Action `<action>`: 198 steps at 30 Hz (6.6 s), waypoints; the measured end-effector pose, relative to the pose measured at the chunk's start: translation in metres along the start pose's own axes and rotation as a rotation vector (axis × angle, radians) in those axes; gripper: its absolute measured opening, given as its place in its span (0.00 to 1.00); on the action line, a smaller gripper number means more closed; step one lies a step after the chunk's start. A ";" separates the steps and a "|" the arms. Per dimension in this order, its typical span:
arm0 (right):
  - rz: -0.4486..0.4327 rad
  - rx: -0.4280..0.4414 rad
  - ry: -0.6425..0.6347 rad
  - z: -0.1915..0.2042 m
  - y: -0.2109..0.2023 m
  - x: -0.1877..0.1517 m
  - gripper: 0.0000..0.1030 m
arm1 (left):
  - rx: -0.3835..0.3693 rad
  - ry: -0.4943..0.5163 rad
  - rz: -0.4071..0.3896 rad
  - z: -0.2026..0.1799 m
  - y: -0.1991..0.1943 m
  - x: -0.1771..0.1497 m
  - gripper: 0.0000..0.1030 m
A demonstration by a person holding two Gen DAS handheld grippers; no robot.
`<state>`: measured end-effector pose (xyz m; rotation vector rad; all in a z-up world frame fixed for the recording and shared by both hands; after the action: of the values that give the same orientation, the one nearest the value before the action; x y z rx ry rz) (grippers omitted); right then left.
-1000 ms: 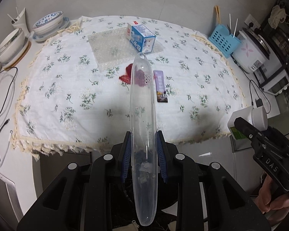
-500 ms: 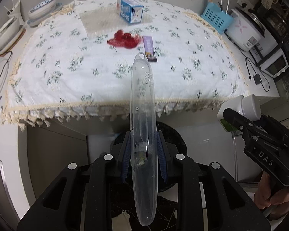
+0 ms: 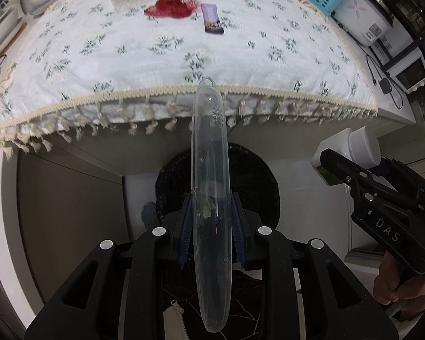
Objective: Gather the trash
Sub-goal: 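Lift the clear tube and white jar and carry both over the black bin, then open the left tool to drop the tube while the right tool releases the jar, then move both tools back over the table toward the milk carton and purple packet, then grasp the milk carton with the left tool while the right tool grasps the purple packet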
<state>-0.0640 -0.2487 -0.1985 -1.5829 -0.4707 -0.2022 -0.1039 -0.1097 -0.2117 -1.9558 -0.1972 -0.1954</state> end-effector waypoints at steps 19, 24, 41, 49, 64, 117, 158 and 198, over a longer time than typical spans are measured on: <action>0.105 0.001 0.022 0.009 0.068 -0.031 0.47 | 0.008 0.010 0.148 0.018 0.093 -0.020 0.24; 0.110 -0.006 0.023 0.009 0.079 -0.034 0.47 | 0.029 0.027 0.191 0.027 0.116 -0.031 0.24; 0.144 -0.053 0.108 -0.033 0.100 -0.052 0.47 | 0.039 0.054 0.187 0.014 0.182 -0.031 0.24; 0.164 -0.073 0.145 -0.055 0.103 -0.066 0.47 | 0.030 0.078 0.200 0.001 0.200 -0.031 0.24; 0.167 -0.050 0.095 -0.023 0.117 -0.062 0.47 | 0.047 0.093 0.080 0.015 0.154 -0.017 0.67; -0.044 -0.046 0.021 0.013 0.019 0.044 0.92 | 0.093 -0.059 -0.181 0.078 -0.010 0.057 0.94; -0.089 -0.104 0.045 0.046 0.031 0.204 0.87 | 0.047 -0.006 -0.222 0.073 -0.036 0.351 0.94; 0.148 -0.053 0.009 0.088 0.114 0.214 0.27 | 0.044 0.005 -0.081 0.076 0.037 0.422 0.41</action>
<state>0.1613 -0.1254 -0.2221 -1.6609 -0.3416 -0.1102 0.3183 -0.0343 -0.1777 -1.9045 -0.2763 -0.2469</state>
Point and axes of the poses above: each gripper's, at about its wrist camera, not at the fingertips, and y roughly the way its jaws point, z to its left, x to its top, the point moved 8 cm from there along y, roughly the way its jaws point, and after that the axes turned 12 degrees about -x, right-handed, at the moved point
